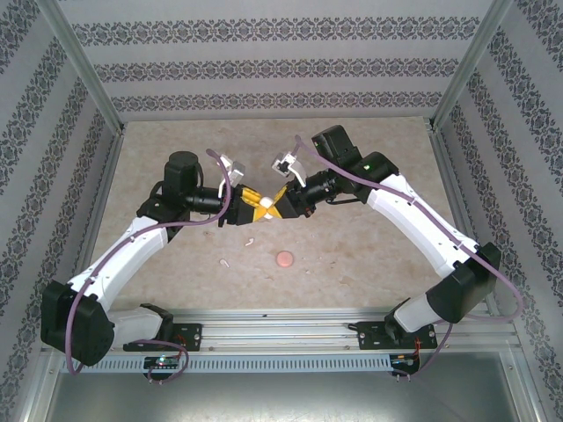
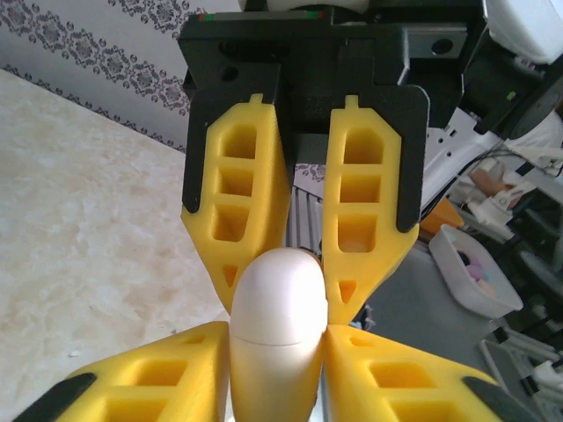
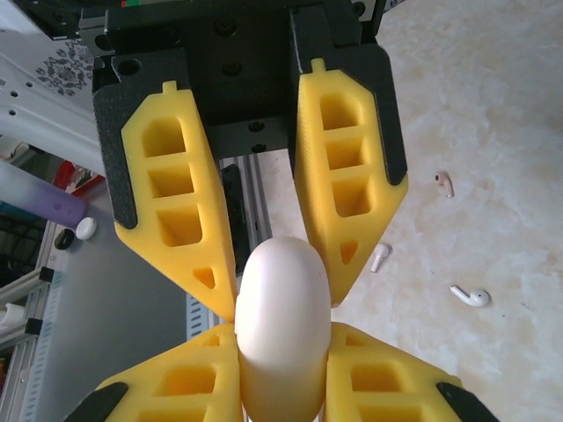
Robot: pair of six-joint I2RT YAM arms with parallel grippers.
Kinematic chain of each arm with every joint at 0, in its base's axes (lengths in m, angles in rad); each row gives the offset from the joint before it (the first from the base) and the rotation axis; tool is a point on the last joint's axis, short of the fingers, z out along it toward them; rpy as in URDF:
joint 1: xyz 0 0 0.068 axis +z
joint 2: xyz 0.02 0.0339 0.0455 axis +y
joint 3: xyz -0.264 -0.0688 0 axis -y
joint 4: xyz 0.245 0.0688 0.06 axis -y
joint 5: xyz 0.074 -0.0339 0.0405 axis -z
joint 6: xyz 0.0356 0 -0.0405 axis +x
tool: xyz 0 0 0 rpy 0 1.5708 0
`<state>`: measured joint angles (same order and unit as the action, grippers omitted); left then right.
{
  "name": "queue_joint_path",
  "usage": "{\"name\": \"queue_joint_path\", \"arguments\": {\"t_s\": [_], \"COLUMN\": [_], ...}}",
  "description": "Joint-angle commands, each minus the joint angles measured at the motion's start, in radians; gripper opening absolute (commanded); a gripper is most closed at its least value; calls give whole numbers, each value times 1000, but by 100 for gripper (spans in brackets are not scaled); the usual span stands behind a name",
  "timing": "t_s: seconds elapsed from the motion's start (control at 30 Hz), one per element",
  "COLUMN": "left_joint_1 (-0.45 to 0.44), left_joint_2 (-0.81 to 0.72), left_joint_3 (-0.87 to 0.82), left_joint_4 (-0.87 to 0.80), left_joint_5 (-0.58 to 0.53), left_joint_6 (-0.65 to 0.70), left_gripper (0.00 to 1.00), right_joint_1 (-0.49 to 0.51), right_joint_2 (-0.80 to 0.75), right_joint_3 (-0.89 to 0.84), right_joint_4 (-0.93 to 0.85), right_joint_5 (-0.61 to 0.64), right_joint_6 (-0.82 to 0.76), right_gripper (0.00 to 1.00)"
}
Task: Insert the wireless bluetooth earbuds into the charging case
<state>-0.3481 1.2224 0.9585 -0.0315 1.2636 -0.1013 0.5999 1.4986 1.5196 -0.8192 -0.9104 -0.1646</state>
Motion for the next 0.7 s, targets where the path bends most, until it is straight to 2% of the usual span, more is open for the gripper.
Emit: {"name": "queue_joint_path", "arguments": {"t_s": [0.0, 0.4, 0.57, 0.67], "left_joint_1": [-16, -16, -15, -16], "left_joint_2": [-10, -5, -20, -29], "left_joint_3": [31, 53, 36, 13], "left_joint_4": [-73, -173, -158, -114], "left_joint_5": [20, 22, 10, 12], "left_joint_6": [73, 135, 147, 131], "left_gripper": [38, 18, 1, 0], "right_joint_1": [2, -9, -33, -45], "right_joint_2": [-9, -8, -14, -26], "right_joint_3": [25, 22, -23, -76], "right_joint_4": [22, 45, 153, 249], "right_joint_5": [-44, -57, -125, -170], "right_joint_6": [-32, -16, 86, 155], "right_gripper": [7, 8, 20, 22]}}
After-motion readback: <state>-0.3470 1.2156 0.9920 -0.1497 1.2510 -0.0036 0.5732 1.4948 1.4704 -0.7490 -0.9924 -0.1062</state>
